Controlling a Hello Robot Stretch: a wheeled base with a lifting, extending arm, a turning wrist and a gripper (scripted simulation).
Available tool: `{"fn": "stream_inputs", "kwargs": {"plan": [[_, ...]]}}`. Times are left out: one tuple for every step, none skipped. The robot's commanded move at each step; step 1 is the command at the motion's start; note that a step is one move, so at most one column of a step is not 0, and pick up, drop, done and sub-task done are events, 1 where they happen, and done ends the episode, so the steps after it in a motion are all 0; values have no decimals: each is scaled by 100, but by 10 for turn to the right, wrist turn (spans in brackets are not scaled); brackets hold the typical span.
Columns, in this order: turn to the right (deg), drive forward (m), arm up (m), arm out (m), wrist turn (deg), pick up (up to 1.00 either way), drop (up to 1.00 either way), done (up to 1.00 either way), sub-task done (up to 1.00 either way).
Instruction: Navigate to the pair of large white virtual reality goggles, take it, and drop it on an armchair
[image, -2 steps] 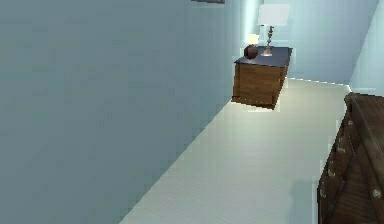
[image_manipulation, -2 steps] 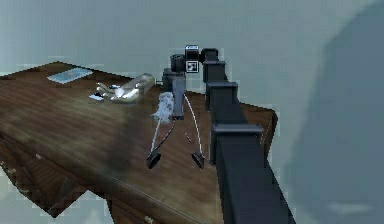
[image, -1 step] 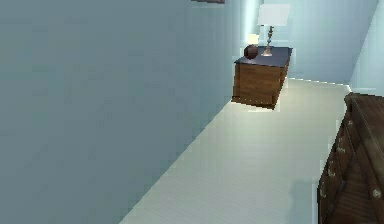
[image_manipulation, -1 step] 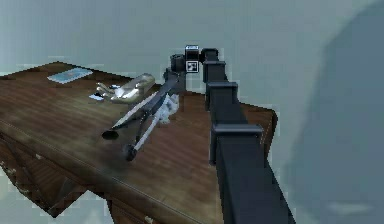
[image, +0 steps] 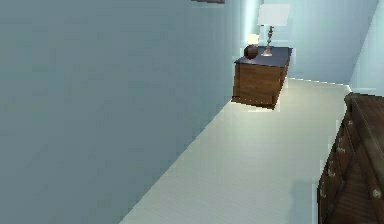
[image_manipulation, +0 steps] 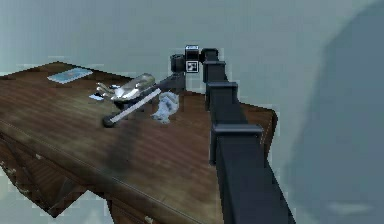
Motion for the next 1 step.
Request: {"fn": "stream_inputs", "kwargs": {"plan": [[0, 0, 0, 0, 450, 0, 0, 0, 0]]}}
